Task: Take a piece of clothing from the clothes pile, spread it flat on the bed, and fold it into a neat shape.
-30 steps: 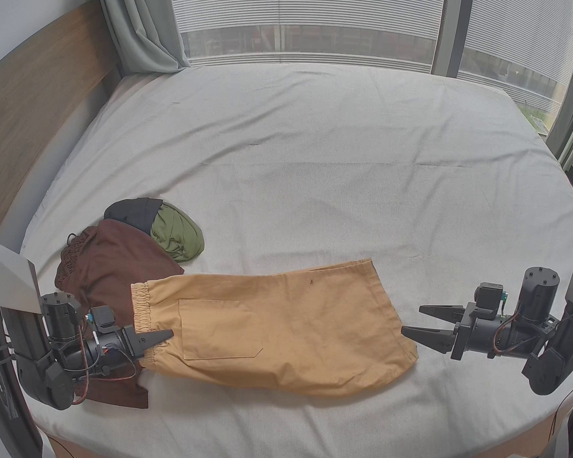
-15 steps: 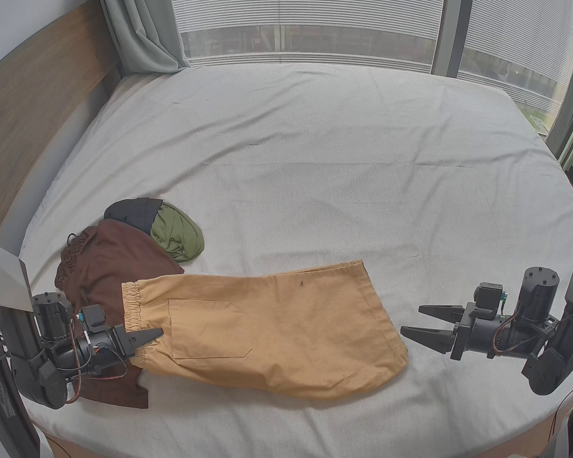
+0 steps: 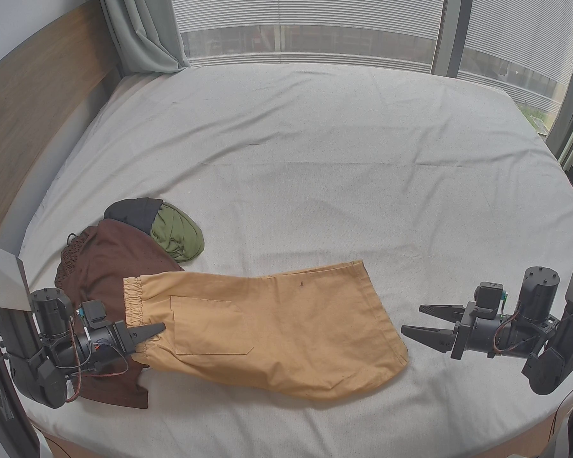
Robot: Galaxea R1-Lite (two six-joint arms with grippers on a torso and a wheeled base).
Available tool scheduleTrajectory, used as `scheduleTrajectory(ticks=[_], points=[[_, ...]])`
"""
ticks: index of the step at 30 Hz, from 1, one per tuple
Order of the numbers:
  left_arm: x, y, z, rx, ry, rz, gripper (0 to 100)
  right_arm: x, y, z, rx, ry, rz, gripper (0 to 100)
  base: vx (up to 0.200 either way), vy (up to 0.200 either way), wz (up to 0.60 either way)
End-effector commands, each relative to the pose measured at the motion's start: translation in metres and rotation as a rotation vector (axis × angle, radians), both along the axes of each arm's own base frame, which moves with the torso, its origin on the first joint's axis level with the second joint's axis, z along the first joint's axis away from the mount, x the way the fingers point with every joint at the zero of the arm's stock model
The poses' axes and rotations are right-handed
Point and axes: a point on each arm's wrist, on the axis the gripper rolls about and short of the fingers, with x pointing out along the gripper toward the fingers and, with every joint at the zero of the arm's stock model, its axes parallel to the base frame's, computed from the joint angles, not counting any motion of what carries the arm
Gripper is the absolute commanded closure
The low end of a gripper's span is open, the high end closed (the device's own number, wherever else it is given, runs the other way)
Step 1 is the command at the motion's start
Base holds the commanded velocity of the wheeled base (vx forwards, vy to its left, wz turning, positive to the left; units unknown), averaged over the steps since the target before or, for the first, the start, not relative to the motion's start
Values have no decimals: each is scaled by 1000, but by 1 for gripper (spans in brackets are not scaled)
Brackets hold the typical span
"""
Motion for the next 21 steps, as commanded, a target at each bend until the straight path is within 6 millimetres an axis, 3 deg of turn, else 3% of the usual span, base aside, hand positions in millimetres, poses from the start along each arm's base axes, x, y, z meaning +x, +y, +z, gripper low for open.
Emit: scheduleTrajectory(ticks=[1, 21], points=[[-1, -5, 6, 0, -24, -16, 100, 0, 0, 0, 0, 2, 1, 0, 0, 0, 0], [6, -35, 18, 9, -93, -97, 100, 1, 0, 0, 1, 0, -2, 0, 0, 0, 0]])
